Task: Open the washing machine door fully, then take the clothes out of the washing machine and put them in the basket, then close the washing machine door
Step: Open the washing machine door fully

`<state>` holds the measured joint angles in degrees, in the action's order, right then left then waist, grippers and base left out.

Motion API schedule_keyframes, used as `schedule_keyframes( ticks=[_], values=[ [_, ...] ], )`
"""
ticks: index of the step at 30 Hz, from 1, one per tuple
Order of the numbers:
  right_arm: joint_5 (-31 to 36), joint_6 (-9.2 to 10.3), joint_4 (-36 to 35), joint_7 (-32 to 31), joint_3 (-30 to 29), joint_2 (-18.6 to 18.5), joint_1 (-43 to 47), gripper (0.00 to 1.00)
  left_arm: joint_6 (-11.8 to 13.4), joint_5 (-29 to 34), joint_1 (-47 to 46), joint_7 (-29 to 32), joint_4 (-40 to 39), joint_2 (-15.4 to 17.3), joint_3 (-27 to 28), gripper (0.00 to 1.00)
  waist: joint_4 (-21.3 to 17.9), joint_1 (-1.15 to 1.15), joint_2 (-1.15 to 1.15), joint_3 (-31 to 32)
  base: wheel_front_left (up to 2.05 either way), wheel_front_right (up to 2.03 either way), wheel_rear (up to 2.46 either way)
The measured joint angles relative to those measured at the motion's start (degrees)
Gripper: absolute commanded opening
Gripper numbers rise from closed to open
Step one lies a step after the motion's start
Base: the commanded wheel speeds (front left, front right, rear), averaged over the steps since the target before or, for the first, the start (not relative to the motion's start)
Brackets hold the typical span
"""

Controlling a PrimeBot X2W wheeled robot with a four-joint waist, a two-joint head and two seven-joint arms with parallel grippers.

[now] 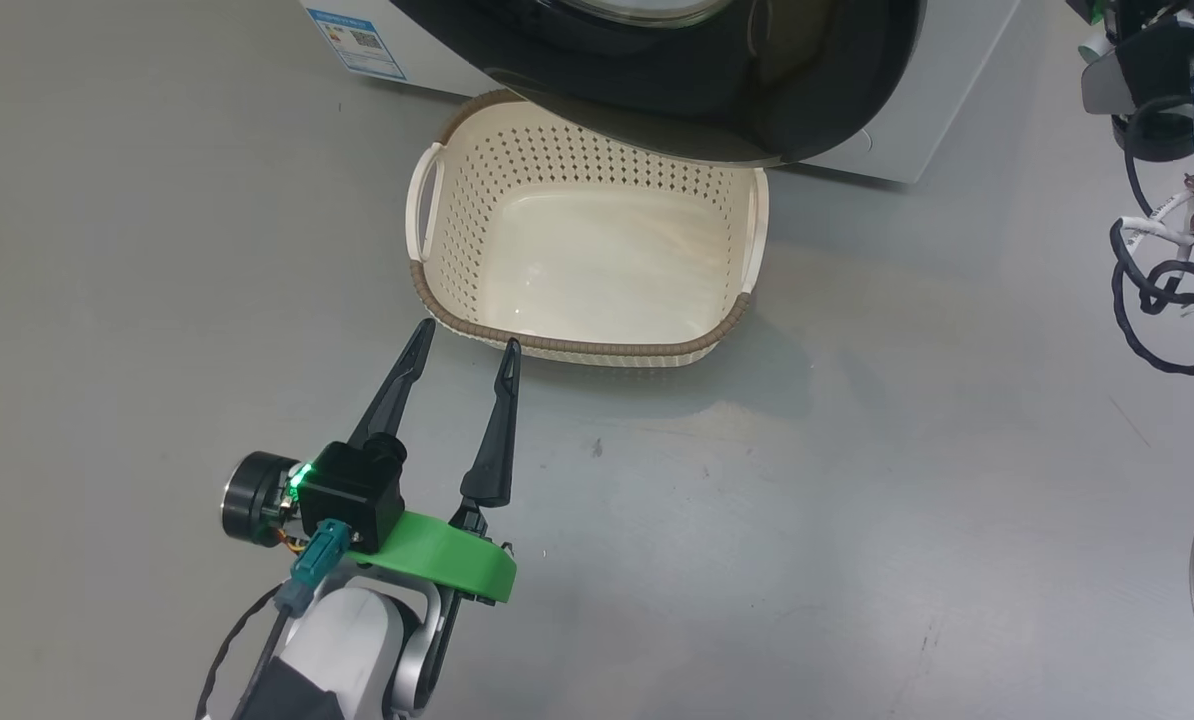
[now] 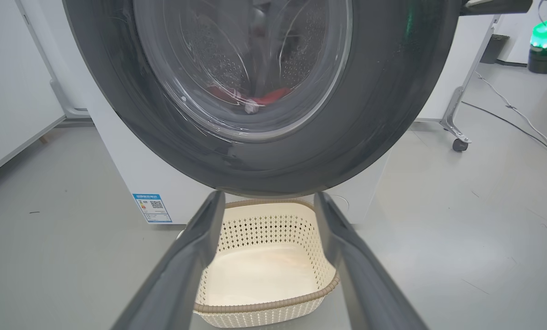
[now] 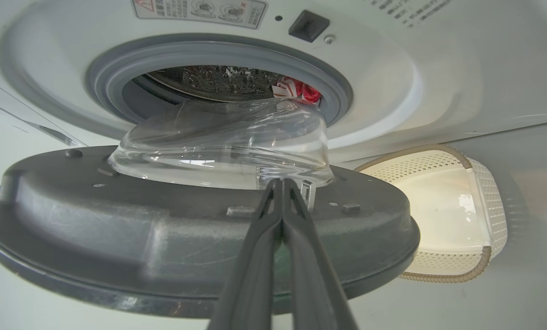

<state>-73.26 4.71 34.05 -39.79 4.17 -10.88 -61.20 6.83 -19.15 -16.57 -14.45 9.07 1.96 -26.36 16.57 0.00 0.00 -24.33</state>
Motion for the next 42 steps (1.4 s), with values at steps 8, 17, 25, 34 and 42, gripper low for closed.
schedule_keyframes(
  ticks=[8, 17, 25, 34, 42],
  values=[
    [-1.57, 0.99, 2.61, -2.88, -0.16, 0.71, -1.53, 0.0, 0.0, 0.0, -0.04, 0.0, -0.01, 0.0, -0.53, 1.0, 0.28, 0.0, 0.0, -0.21, 0.0, 0.0, 0.0],
    [-2.37, 1.51, 4.74, -5.7, 0.01, 1.62, -3.42, 0.0, 0.0, -0.2, -0.15, 0.0, -0.02, 0.0, -0.58, 1.0, 0.54, 0.0, 0.0, -0.69, 0.0, 0.0, 0.0],
    [-2.47, 1.94, 6.31, -7.26, 0.08, 1.44, -4.37, 0.0, 0.0, -0.53, -0.22, 0.0, -0.09, 0.0, -0.58, 1.0, 0.77, 0.0, 0.0, -1.06, 0.0, 0.0, 0.0],
    [-4.1, 2.01, 8.14, -9.4, -0.04, 1.62, -4.37, 0.0, 0.0, -0.52, -1.11, 0.0, -0.05, 0.0, -0.48, 1.0, 0.75, 0.0, 0.0, -0.93, 0.0, 0.0, 0.0],
    [-5.75, 2.09, 9.42, -10.94, -0.71, 2.42, -4.28, 0.0, 0.0, -0.52, -1.11, 0.0, 0.05, -0.01, -0.44, 1.0, 0.62, 0.0, 0.0, -0.25, 0.0, 0.0, 0.0]
  ],
)
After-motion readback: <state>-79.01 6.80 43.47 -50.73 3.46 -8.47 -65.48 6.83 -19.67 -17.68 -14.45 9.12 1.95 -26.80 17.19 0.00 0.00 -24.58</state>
